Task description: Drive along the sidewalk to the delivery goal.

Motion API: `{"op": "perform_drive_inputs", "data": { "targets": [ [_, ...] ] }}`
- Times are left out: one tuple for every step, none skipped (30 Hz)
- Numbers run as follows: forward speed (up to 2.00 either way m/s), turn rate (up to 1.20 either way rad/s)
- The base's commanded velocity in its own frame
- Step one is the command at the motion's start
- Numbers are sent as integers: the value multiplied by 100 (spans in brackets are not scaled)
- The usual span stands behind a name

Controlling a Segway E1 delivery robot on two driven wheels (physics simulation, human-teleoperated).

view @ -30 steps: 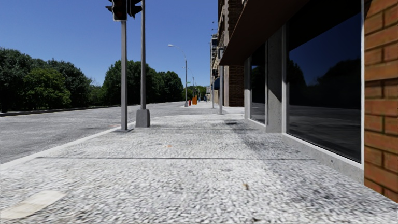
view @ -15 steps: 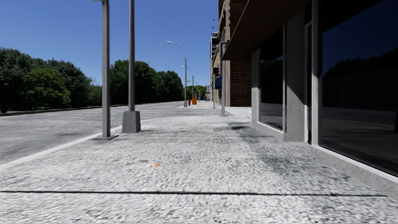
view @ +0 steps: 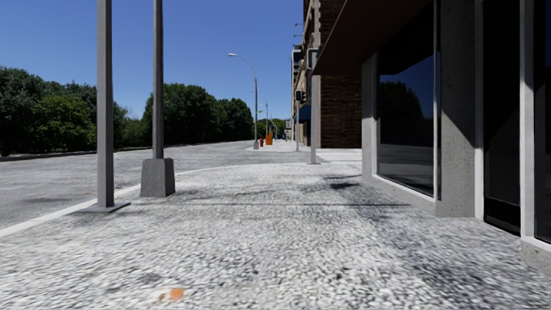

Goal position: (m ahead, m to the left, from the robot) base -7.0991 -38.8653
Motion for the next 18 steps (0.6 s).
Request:
{"op": "perform_drive_inputs", "data": {
  "targets": [
    [200,0],
    [200,0],
    [200,0],
    [200,0],
    [200,0],
    [200,0],
    [200,0],
    [200,0],
    [200,0],
    [200,0],
    [200,0],
    [200,0],
    [200,0],
    [200,0],
    [200,0],
    [200,0],
    [200,0],
    [200,0]
  ]
}}
